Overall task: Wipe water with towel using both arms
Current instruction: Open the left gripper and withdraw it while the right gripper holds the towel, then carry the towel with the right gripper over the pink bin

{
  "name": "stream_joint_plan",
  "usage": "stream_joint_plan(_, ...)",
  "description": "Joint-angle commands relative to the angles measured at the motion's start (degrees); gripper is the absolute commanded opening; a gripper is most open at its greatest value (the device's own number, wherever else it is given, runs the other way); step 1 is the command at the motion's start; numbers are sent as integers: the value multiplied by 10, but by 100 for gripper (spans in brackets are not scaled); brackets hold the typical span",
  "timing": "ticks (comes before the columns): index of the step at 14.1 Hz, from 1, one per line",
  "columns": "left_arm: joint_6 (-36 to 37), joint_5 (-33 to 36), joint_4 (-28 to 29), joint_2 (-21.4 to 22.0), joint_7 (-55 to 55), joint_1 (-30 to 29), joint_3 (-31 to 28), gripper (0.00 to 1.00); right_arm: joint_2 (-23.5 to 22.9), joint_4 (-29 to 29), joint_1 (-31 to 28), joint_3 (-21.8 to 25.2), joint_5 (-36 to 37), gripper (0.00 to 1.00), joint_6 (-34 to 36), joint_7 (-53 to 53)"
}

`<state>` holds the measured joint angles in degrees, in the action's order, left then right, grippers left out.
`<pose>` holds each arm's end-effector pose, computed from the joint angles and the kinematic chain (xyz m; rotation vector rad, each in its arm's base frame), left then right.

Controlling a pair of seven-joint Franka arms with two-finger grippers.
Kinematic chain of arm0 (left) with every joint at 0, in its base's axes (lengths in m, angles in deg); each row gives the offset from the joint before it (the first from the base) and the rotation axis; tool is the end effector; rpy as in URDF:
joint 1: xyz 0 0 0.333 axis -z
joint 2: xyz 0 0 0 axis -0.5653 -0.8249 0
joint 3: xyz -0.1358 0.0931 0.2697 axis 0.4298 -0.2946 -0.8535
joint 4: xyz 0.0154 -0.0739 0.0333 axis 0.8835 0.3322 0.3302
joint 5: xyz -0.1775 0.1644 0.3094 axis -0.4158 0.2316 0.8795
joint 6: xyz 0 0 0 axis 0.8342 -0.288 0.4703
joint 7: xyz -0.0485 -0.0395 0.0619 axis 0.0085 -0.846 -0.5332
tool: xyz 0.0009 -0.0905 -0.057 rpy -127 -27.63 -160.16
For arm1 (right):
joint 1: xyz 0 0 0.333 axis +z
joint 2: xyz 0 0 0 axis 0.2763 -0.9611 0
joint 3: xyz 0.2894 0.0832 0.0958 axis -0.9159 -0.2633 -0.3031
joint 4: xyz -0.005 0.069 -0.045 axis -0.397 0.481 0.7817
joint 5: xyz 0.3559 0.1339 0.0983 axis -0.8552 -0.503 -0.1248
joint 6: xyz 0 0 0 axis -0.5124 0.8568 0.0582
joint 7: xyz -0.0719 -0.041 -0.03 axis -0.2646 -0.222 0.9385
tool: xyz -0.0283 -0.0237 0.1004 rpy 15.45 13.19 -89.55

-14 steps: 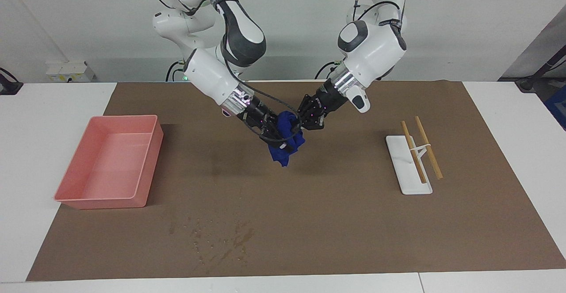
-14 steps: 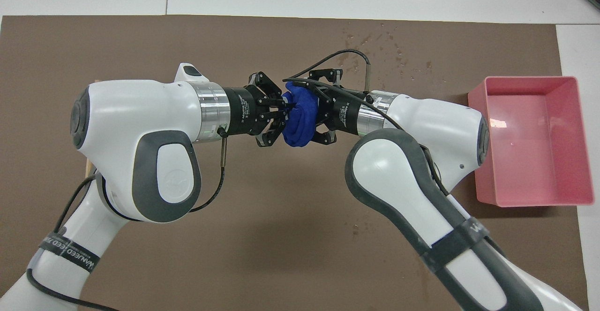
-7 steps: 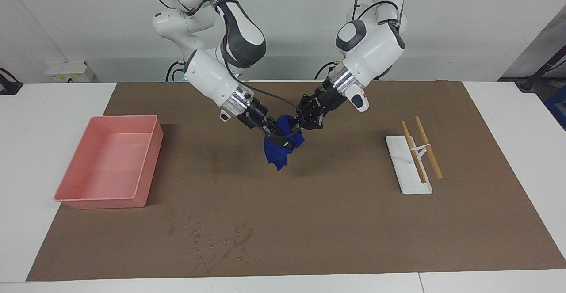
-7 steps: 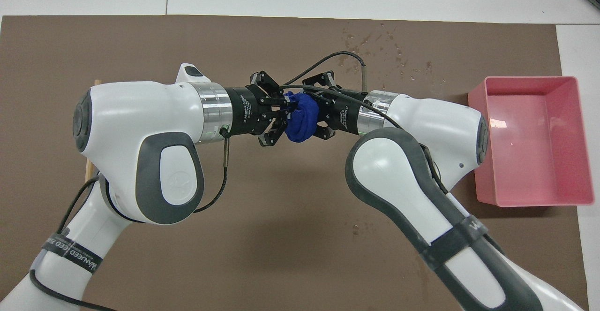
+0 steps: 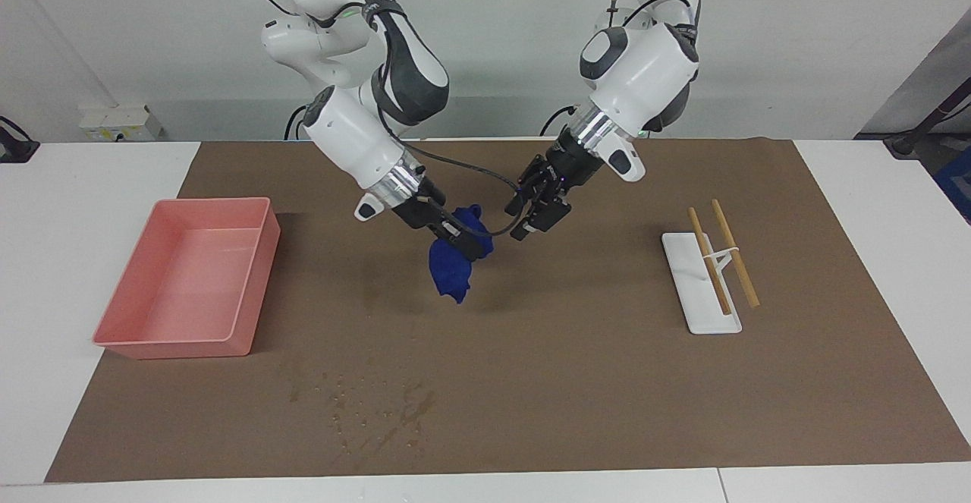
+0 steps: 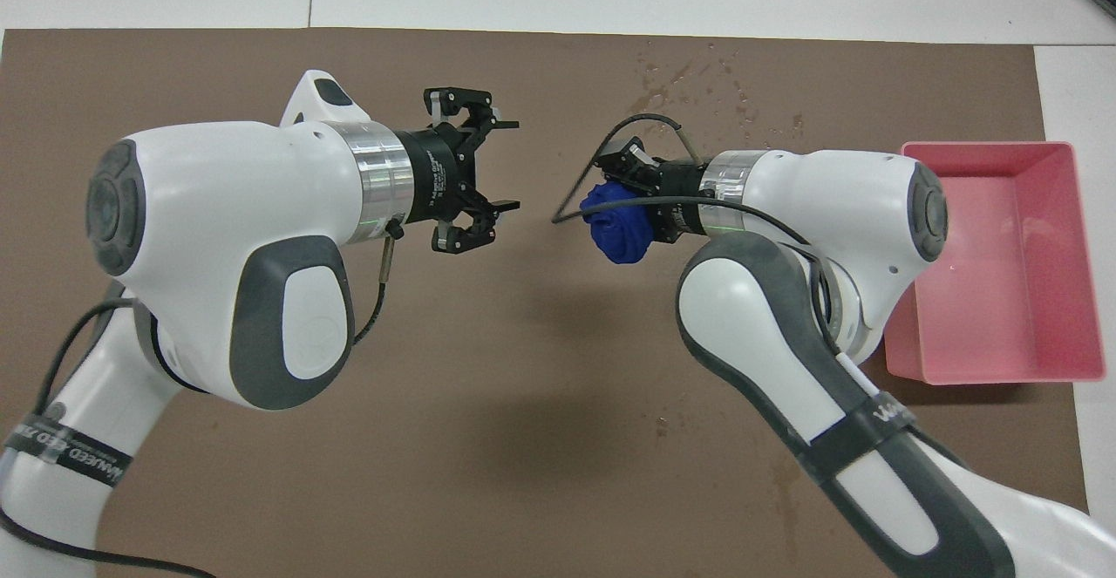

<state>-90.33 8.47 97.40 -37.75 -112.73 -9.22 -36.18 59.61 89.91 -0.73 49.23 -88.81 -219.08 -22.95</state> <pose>0.5612 -0.3039 0.5532 1.9200 1.5545 -0.1288 0.6029 0.2273 0.4342 -2.3225 0.8947 -0.0684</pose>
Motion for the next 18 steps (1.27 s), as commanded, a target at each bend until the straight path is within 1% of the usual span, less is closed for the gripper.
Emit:
stream_joint_plan(1, 49, 93, -49, -20, 55, -30, -1, 100, 2, 1, -55, -2, 116, 0, 58, -122)
stream_joint_plan(2, 76, 116, -61, -22, 97, -45, -1, 100, 2, 9, -77, -3, 182, 0, 75, -175)
stream_joint_plan(3, 118, 145, -75, -22, 157, -56, -1, 100, 1, 25, -89, -3, 224, 0, 74, -211)
stream_joint_plan(4, 161, 179, -86, -19, 241, -67, -1, 100, -3, 41, -94, -4, 242, 0, 73, -235)
stream_joint_plan(6, 218, 195, -87, -13, 399, -98, -2, 100, 0, 79, -94, -4, 243, 0, 72, -236)
stream_joint_plan(8, 268, 221, -89, -7, 553, -130, -2, 100, 16, 132, -86, -5, 243, 0, 73, -228)
stream_joint_plan(11, 356, 279, -115, -5, 712, -150, -2, 100, 47, 204, -74, -6, 243, 0, 80, -220)
stream_joint_plan(13, 421, 313, -141, -5, 803, -153, -3, 100, 62, 240, -72, -6, 243, 0, 79, -221)
stream_joint_plan(14, 455, 328, -150, -5, 847, -166, -6, 100, 64, 253, -71, -6, 243, 0, 72, -222)
stream_joint_plan(15, 491, 333, -158, -4, 891, -176, -7, 100, 60, 258, -69, -7, 243, 0, 65, -224)
stream_joint_plan(16, 522, 331, -166, 3, 925, -183, -7, 100, 49, 258, -65, -6, 243, 0, 36, -231)
stream_joint_plan(17, 536, 323, -176, 10, 934, -190, -9, 100, 31, 255, -70, -6, 243, 0, -2, -246)
stream_joint_plan(18, 538, 320, -179, 16, 937, -201, -8, 100, 1, 248, -76, -5, 243, 0, -34, -270)
